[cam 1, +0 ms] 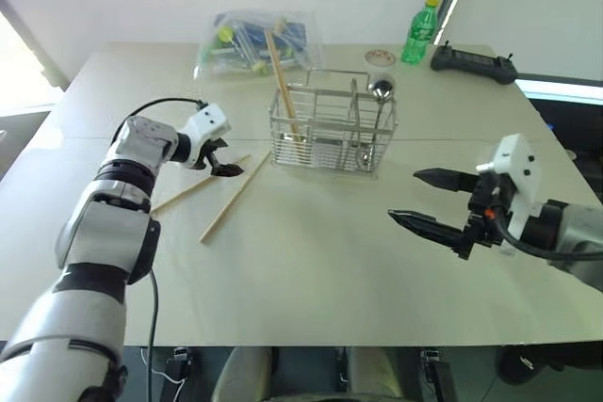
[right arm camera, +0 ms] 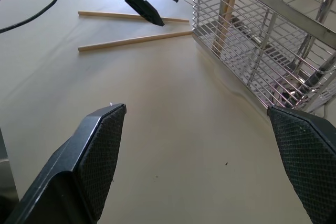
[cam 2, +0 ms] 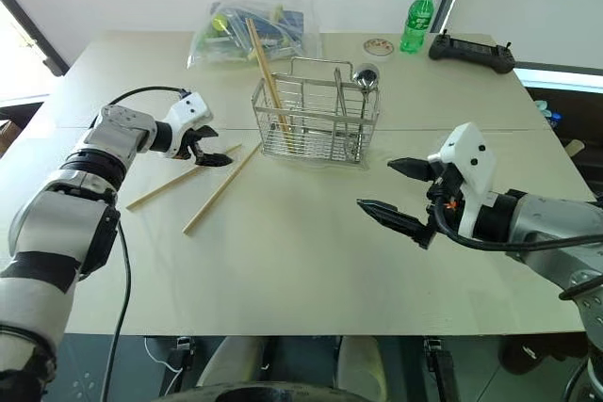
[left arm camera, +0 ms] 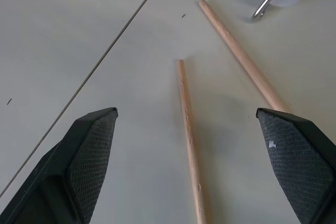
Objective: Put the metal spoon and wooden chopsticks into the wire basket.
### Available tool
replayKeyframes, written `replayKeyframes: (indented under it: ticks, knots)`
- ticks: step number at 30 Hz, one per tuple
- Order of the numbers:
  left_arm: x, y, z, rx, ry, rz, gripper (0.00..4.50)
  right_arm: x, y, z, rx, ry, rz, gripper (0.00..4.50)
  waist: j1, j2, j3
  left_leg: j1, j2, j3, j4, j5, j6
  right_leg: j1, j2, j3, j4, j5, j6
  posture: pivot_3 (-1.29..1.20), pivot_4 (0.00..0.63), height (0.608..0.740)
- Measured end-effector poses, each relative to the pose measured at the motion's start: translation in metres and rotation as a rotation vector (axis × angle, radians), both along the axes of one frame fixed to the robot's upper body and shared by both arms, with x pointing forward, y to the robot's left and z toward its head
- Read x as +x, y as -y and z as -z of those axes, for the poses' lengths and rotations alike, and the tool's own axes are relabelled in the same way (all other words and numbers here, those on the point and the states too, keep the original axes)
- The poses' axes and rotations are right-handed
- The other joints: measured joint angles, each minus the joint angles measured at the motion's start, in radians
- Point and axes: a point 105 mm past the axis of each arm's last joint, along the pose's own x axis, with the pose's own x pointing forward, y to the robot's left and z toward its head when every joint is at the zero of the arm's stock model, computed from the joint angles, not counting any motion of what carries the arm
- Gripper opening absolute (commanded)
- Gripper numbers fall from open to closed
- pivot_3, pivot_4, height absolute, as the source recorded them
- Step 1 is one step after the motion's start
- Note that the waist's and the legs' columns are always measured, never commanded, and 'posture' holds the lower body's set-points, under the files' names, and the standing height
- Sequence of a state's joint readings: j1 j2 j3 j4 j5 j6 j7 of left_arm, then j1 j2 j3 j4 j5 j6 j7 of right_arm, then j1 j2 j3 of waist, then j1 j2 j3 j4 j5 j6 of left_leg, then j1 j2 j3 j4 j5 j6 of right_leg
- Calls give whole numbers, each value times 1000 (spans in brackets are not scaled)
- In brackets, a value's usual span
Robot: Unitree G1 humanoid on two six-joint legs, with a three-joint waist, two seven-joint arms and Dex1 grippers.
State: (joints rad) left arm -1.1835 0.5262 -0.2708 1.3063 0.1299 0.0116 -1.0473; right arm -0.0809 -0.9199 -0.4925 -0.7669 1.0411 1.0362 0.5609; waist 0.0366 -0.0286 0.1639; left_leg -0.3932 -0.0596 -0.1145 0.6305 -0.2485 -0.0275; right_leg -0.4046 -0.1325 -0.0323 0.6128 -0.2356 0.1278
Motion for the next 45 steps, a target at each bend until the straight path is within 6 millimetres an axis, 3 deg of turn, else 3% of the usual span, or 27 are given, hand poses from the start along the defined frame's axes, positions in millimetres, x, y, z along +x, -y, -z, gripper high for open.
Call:
replayKeyframes:
  ticks: [8,12,18,23,30,32,35,40,43,45]
  knots:
    - [4,-3,5,72,14,-35,4500,-5,7,1,28,-9,73,4410,1,-1,-1,2,2,0,1,0,0,3,0,0,0,0,0,0,150,690]
    - [2,2,7,80,-15,-9,3222,-9,8,7,31,-42,69,4500,2,-1,-1,3,2,0,1,0,0,3,0,0,0,0,0,0,150,690]
    - [-1,7,11,65,-57,2,98,-12,7,8,24,-49,54,4500,1,-1,-1,3,3,0,1,0,0,4,0,-1,0,-2,3,0,150,690]
    - [-1,6,11,46,-66,-17,30,-10,9,7,24,-45,58,4500,1,-1,-1,3,3,0,1,0,0,4,1,-1,0,-2,4,0,150,690]
    - [7,-3,2,-199,-73,-240,30,-9,8,6,32,-44,43,4500,1,-2,-1,2,2,0,1,0,0,3,0,-1,0,-2,3,0,150,690]
    - [16,-10,-16,-349,-26,-354,30,-8,7,5,35,-39,37,4500,1,-3,0,2,3,-1,1,0,0,3,0,-1,0,-2,3,0,150,690]
    - [30,-26,-68,-581,95,-495,30,-7,5,9,36,-57,27,4500,0,-5,1,2,2,-1,1,0,0,2,0,-1,0,-3,4,0,150,690]
    - [39,-46,-137,-795,305,-618,30,-5,7,10,42,-63,30,4500,1,-5,1,2,2,0,1,0,0,3,0,-1,0,0,1,0,150,690]
    - [38,-64,-172,-957,433,-740,30,-5,7,10,44,-63,29,4500,1,-5,1,2,2,-1,1,0,-1,3,0,-1,0,0,1,0,150,690]
    - [31,-59,-209,-1049,556,-713,30,-5,6,11,45,-69,25,4500,3,-6,1,1,2,-1,1,1,-2,3,0,-1,0,0,2,0,150,690]
